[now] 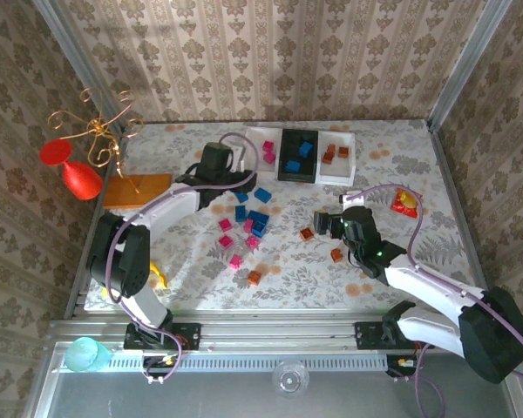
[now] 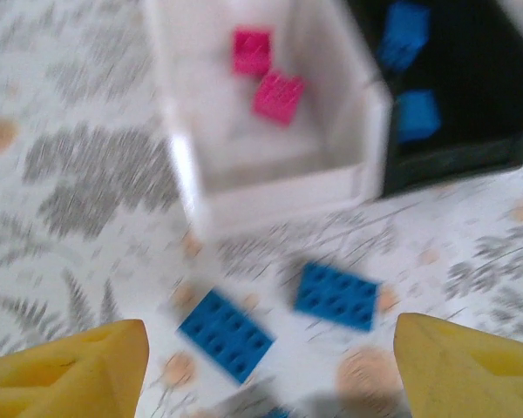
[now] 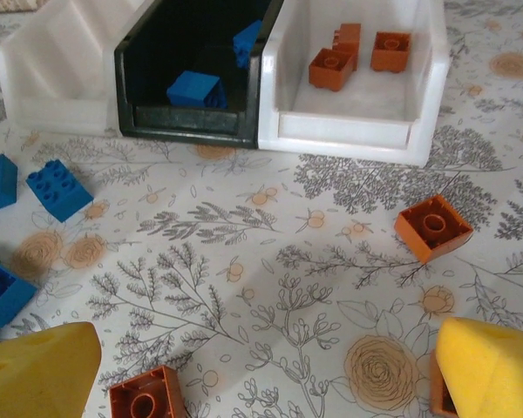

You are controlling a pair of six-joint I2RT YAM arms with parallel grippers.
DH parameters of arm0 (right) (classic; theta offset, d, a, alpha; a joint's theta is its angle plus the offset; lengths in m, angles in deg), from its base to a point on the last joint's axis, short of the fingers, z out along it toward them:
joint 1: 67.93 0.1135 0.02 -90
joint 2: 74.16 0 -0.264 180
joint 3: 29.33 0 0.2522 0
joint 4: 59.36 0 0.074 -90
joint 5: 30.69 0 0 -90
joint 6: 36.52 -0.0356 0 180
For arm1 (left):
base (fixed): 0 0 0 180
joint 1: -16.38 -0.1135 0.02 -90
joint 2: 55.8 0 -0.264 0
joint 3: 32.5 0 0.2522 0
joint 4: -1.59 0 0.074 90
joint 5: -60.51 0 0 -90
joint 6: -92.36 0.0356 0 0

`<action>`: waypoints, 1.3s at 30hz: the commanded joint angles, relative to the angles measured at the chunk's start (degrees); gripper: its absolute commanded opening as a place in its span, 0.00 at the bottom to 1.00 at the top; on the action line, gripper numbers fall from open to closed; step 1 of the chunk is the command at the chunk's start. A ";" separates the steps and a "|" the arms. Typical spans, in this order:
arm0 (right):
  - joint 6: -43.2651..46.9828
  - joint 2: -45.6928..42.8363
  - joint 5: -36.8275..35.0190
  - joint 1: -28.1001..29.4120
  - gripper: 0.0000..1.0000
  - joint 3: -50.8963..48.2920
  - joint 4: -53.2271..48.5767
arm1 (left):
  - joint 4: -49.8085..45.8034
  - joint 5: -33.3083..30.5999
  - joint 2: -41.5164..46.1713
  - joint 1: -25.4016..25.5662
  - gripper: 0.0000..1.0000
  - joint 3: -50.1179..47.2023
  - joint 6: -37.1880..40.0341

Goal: Sort the legos into containers by color
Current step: Place the lego in the container, then pick up the lego from the center of the table.

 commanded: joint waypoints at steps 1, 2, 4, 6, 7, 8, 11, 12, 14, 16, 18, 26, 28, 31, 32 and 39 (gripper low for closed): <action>-1.23 1.13 0.94 -0.25 1.00 1.21 1.35 | -2.99 3.65 -2.86 -0.52 0.77 0.00 -3.43; -1.20 1.09 0.82 -0.21 1.00 1.23 1.07 | -3.21 3.45 -4.24 -0.46 0.77 1.08 -3.68; -1.00 0.60 0.36 -0.25 1.00 1.14 0.84 | -2.84 3.18 -6.86 -0.47 0.77 2.64 -4.62; -0.80 -0.17 -0.22 -0.25 1.00 0.89 0.63 | -1.95 1.99 -9.57 -0.41 0.76 4.13 -5.61; -0.77 -0.49 -0.32 -0.25 1.00 0.82 0.52 | -1.72 1.59 -10.74 -0.41 0.76 4.83 -5.80; -0.65 -0.70 -0.39 -0.25 1.00 0.74 0.48 | -1.83 0.93 -12.08 -0.44 0.76 5.81 -6.04; -0.58 -0.78 -0.41 -0.25 1.00 0.76 0.55 | -2.63 -0.95 -15.35 -0.40 0.76 8.44 -6.43; -0.56 -0.61 -0.41 -0.25 1.00 0.79 0.54 | -2.64 -1.62 -16.19 -0.42 0.76 9.06 -6.52; -0.67 -0.33 -0.09 -0.25 1.00 1.01 0.40 | -2.34 -3.04 -16.97 -0.44 0.75 9.47 -6.83; -0.84 0.02 0.11 -0.25 1.00 1.13 0.40 | -1.93 -4.01 -17.60 -0.50 0.73 9.44 -6.92; -0.82 0.21 0.22 -0.25 1.00 1.23 0.44 | -2.26 -4.38 -18.29 -0.50 0.71 9.80 -7.11; -0.96 0.60 0.30 -0.25 1.00 1.40 0.20 | -2.73 -6.06 -19.29 -0.69 0.71 8.98 -7.38; -1.00 0.68 0.45 -0.25 1.00 1.58 0.00 | -2.81 -6.21 -19.04 -0.88 0.69 8.46 -7.41; -0.97 0.56 0.29 -0.25 1.00 1.58 -0.13 | -2.80 -6.04 -18.42 -1.03 0.65 7.29 -7.71; -1.00 0.55 0.35 -0.25 1.00 1.58 -0.11 | -2.77 -5.81 -18.20 -1.12 0.64 7.03 -7.76; -1.19 0.76 0.46 -0.25 1.00 1.67 -0.07 | -2.88 -4.61 -18.39 -1.10 0.65 6.85 -7.84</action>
